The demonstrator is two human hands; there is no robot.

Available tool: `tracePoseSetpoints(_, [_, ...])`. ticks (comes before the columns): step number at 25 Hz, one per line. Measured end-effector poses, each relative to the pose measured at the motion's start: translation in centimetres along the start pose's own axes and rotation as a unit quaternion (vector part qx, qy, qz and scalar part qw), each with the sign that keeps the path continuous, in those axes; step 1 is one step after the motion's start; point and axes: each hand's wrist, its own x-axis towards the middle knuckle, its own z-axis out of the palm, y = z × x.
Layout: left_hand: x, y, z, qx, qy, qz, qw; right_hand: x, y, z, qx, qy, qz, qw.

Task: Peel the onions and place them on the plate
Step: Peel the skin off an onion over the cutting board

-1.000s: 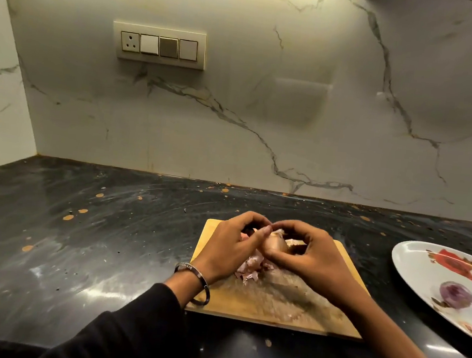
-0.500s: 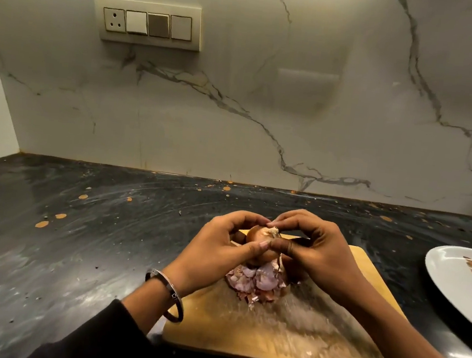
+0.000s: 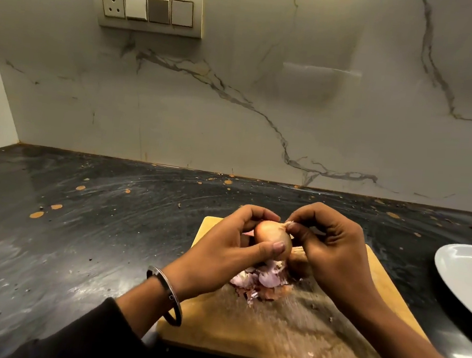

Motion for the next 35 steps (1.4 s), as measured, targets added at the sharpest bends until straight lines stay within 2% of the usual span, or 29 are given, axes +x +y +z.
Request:
tracePoseSetpoints(2, [-0.1, 0.2, 0.1, -0.033, -0.022, -0.018, 0.999, -0.1, -0.3, 0.0, 0.01, -0.006, -0.004, 1.0])
tracePoseSetpoints(7, [-0.1, -0.1, -0.1, -0.008, -0.034, -0.042, 0.999, -0.3, -1.0, 0.3, 0.027, -0.032, 0.004, 0.999])
tracePoseSetpoints(16, [-0.1, -0.1, 0.4, -0.123, -0.027, -0.05, 0.991, -0.7, -1.7, 1.0, 0.105, -0.017, 0.039, 0.994])
tracePoseSetpoints(21, [0.0, -0.5, 0.7, -0.036, -0.019, -0.014, 0.999, -0.6, -1.7, 1.2, 0.075, 0.0, 0.056, 0.996])
tracePoseSetpoints(26, [-0.2, -0.2, 0.1, -0.107, -0.04, -0.046, 0.992, -0.8, -1.9, 1.3, 0.161, -0.011, 0.112, 0.981])
tracePoseSetpoints(30, [-0.3, 0.1, -0.2, -0.166, -0.046, -0.073, 0.982, -0.5, -2.0, 0.9, 0.245, 0.019, 0.166, 0.955])
tracePoseSetpoints(35, [0.0, 0.5, -0.7, -0.233, -0.044, -0.064, 0.969, -0.2, -1.5, 0.5, 0.193, 0.049, 0.162, 0.967])
